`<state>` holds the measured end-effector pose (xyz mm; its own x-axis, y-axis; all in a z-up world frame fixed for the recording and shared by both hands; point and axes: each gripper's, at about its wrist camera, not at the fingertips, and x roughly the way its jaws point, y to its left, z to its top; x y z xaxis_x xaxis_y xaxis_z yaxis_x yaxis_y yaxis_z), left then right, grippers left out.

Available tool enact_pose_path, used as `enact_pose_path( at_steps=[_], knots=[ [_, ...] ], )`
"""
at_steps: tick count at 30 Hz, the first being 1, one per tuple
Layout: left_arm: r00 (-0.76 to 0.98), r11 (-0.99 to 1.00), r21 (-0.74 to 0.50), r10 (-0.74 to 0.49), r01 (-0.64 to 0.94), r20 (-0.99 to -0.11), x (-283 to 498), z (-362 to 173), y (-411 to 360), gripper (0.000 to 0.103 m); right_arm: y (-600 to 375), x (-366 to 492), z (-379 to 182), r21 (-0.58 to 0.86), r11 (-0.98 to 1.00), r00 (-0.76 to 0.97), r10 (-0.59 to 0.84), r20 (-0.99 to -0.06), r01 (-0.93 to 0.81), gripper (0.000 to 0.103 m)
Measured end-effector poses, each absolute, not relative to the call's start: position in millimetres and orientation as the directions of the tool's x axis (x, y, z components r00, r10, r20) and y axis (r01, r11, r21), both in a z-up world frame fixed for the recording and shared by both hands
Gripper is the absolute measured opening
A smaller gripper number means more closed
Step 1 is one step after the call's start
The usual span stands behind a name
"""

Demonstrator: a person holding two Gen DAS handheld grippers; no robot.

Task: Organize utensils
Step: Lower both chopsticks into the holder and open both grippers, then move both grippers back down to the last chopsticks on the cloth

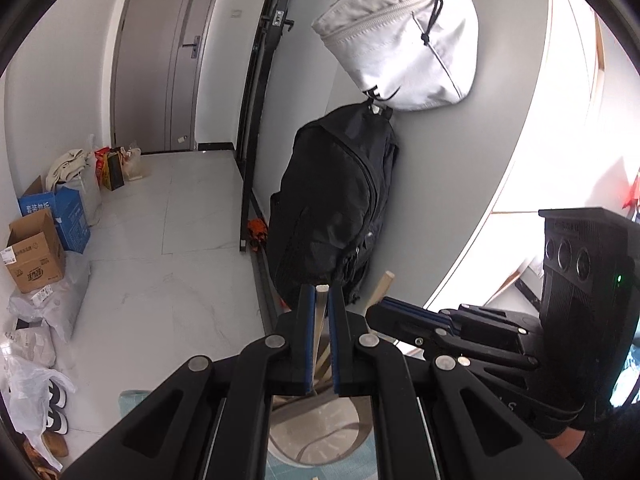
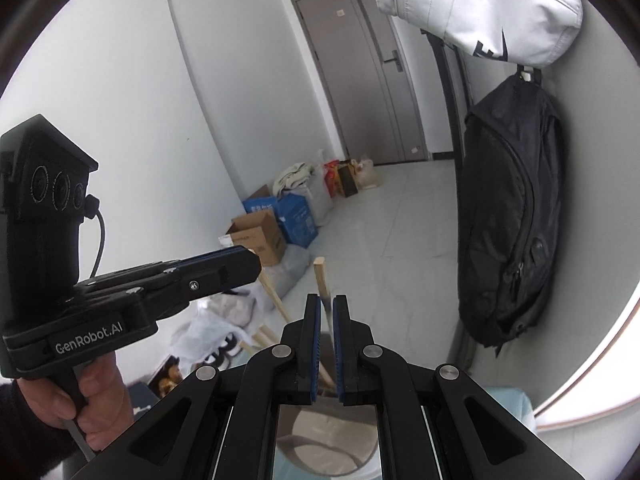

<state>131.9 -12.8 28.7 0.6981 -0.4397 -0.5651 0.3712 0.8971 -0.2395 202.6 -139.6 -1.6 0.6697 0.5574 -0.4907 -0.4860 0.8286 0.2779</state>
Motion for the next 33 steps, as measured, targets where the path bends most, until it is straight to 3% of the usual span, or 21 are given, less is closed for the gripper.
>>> enact_pose_path(
  at_steps=[11,15,20,23,26,30,33],
  knots=[
    [0.618,0.891,-0.305,-0.452,0.335,-0.643,122,16,-5,0.004,-157,175,-14,0.325,0.838,0.656,0.546,-0.521,-0.439,0.008],
    [0.628,0.914,-0.300,-0.406,0.273,-0.664,114,11,2,0.030,-170,161,-17,0.353,0.845,0.667,0.534,-0.520,-0.401,0.008],
    [0.669,0.927,-0.294,-0.373,0.233,-0.643,98,14,10,0.037,-180,145,-19,0.373,0.848,0.673,0.527,-0.519,-0.377,0.009],
    [0.688,0.934,-0.293,-0.349,0.202,-0.637,89,15,15,0.039,-181,133,-20,0.374,0.848,0.674,0.527,-0.517,-0.375,0.015],
    [0.709,0.941,-0.295,-0.322,0.167,-0.628,80,14,20,0.040,-180,121,-23,0.377,0.844,0.674,0.533,-0.511,-0.381,0.029],
    [0.729,0.943,-0.312,-0.295,0.117,-0.618,64,7,26,0.055,-179,105,-29,0.385,0.838,0.675,0.542,-0.500,-0.387,0.044],
    [0.733,0.949,-0.301,-0.272,0.097,-0.623,57,1,26,0.057,-179,97,-36,0.390,0.836,0.673,0.545,-0.500,-0.387,0.052]
  ],
)
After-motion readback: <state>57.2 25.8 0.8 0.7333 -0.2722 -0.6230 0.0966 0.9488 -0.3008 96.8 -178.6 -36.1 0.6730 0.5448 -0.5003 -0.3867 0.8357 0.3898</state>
